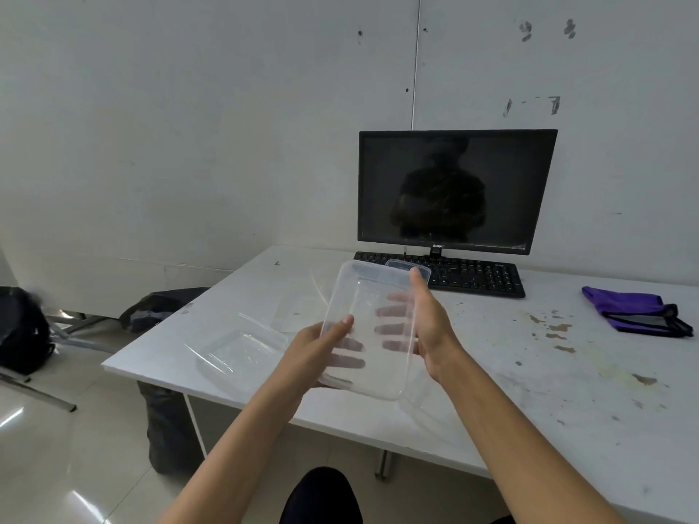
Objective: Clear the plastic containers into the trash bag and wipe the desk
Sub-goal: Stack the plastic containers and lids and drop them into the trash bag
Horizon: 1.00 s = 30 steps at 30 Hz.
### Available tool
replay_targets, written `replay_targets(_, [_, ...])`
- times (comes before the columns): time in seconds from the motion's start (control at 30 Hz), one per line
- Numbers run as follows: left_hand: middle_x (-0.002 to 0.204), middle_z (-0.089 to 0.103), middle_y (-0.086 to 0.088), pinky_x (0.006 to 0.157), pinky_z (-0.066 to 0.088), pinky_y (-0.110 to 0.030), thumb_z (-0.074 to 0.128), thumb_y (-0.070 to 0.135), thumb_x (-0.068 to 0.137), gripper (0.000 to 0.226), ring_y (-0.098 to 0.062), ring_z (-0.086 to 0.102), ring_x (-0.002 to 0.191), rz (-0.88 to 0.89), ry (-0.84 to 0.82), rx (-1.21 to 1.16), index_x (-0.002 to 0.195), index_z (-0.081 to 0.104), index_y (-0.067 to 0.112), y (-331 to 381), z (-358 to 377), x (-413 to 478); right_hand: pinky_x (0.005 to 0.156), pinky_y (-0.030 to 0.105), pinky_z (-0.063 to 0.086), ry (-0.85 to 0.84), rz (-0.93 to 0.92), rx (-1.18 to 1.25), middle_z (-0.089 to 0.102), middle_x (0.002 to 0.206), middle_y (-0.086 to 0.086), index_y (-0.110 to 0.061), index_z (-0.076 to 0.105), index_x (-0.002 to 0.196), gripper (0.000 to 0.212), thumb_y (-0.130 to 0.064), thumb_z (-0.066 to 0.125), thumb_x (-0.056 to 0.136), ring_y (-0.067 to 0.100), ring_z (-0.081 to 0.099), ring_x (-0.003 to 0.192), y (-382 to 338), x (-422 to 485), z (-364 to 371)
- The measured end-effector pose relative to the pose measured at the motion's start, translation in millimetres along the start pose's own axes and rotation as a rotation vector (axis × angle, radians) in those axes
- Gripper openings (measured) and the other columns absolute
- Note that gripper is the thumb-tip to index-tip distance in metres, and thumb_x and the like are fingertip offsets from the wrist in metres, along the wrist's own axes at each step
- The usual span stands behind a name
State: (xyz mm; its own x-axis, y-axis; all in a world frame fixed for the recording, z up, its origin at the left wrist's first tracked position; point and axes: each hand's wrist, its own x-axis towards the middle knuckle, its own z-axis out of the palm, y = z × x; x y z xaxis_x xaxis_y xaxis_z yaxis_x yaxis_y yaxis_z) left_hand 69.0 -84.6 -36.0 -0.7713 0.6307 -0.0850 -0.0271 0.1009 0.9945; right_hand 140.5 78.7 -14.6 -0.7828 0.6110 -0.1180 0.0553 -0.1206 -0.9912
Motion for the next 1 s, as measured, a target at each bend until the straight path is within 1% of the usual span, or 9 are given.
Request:
replay_targets(0.07, [0.111, 0.074, -0.009, 0.072, 0.064, -0.041, 0.056, 0.048, 0.096, 0.047, -0.022, 0.078, 0.093, 0.001, 0.064, -0.119, 0.122, 0.062, 0.009, 1.2, -4.4, 1.5, 0.07, 0.04, 0.063, -0.142, 0.033, -0.096, 0.074, 0.107, 0.011, -0.017, 0.065, 0.116, 0.06, -0.068, 0.04, 0.096, 0.03, 0.075, 0.088, 3.5, -4.9, -2.2])
replay_targets(0.17, [0.118, 0.071, -0.009, 0.069, 0.063, -0.038, 0.057, 0.045, 0.098, 0.047, -0.025, 0.076, 0.099, 0.006, 0.143, -0.293, 0.129, 0.056, 0.009, 6.1, -14.4, 3.2, 0.075, 0.04, 0.064, -0.367, 0.011, -0.267, 0.072, 0.112, 0.01, -0.018, 0.062, 0.122, 0.042, -0.051, 0.056, 0.096, 0.026, 0.077, 0.088, 8.3, -12.7, -1.5])
replay_targets(0.23, [0.122, 0.07, -0.011, 0.071, 0.064, -0.038, 0.056, 0.042, 0.099, 0.047, -0.027, 0.075, 0.102, 0.008, 0.143, -0.332, 0.133, 0.053, 0.009, 8.7, -23.9, 2.5, 0.075, 0.039, 0.064, -0.431, -0.05, -0.307, 0.072, 0.111, 0.009, -0.019, 0.062, 0.121, 0.035, -0.043, 0.061, 0.096, 0.024, 0.077, 0.089, 8.1, -14.2, 6.2])
replay_targets(0.37, [0.126, 0.067, -0.012, 0.073, 0.063, -0.041, 0.058, 0.044, 0.096, 0.049, -0.029, 0.072, 0.107, 0.028, 0.177, -0.331, 0.131, 0.054, 0.01, 11.2, -57.7, 5.2, 0.07, 0.036, 0.062, -0.399, -0.072, -0.179, 0.07, 0.111, 0.017, -0.015, 0.064, 0.117, 0.027, -0.032, 0.064, 0.096, 0.028, 0.077, 0.086, -4.5, -1.8, 34.7])
replay_targets(0.5, [0.124, 0.066, -0.01, 0.07, 0.06, -0.038, 0.055, 0.036, 0.1, 0.04, -0.027, 0.068, 0.109, 0.109, 0.416, -0.367, 0.128, 0.056, 0.009, 9.8, -131.2, 10.8, 0.068, 0.039, 0.063, -0.369, -0.043, -0.073, 0.066, 0.112, 0.018, -0.009, 0.063, 0.116, 0.026, -0.024, 0.065, 0.095, 0.032, 0.076, 0.085, -18.6, 28.7, 82.4])
replay_targets(0.67, [0.114, 0.07, -0.01, 0.071, 0.054, -0.034, 0.053, 0.024, 0.102, 0.023, -0.025, 0.067, 0.102, 0.137, 0.699, -0.443, 0.118, 0.061, 0.01, -7.2, -252.6, 26.2, 0.063, 0.037, 0.063, -0.368, -0.056, -0.149, 0.061, 0.107, 0.018, 0.0, 0.064, 0.111, 0.028, -0.022, 0.067, 0.094, 0.027, 0.075, 0.074, -36.8, 93.9, 163.4])
replay_targets(0.8, [0.107, 0.067, -0.009, 0.072, 0.052, -0.035, 0.053, 0.02, 0.102, 0.013, -0.026, 0.064, 0.105, 0.026, 0.789, -0.472, 0.107, 0.061, 0.012, -29.0, -330.8, 67.4, 0.06, 0.037, 0.061, -0.366, -0.114, -0.291, 0.062, 0.109, 0.02, 0.0, 0.062, 0.114, 0.032, -0.025, 0.066, 0.095, 0.027, 0.074, 0.073, -48.8, 153.2, 230.4])
replay_targets(0.87, [0.115, 0.066, -0.011, 0.073, 0.053, -0.034, 0.056, 0.018, 0.1, 0.017, -0.027, 0.064, 0.109, -0.093, 0.774, -0.513, 0.113, 0.061, 0.008, -48.6, -365.4, 104.7, 0.06, 0.038, 0.062, -0.379, -0.13, -0.364, 0.064, 0.112, 0.019, -0.003, 0.06, 0.116, 0.031, -0.025, 0.066, 0.095, 0.028, 0.075, 0.076, -47.6, 191.5, 271.7])
replay_targets(1.0, [0.144, 0.048, -0.023, 0.079, 0.056, -0.043, 0.068, 0.024, 0.093, 0.067, -0.038, 0.057, 0.121, -0.386, 0.637, -0.63, 0.148, 0.036, 0.005, -86.0, -406.6, 178.0, 0.065, 0.043, 0.064, -0.37, -0.128, -0.498, 0.066, 0.107, 0.015, -0.01, 0.054, 0.116, 0.032, -0.029, 0.067, 0.094, 0.029, 0.076, 0.075, -27.8, 257.1, 338.1])
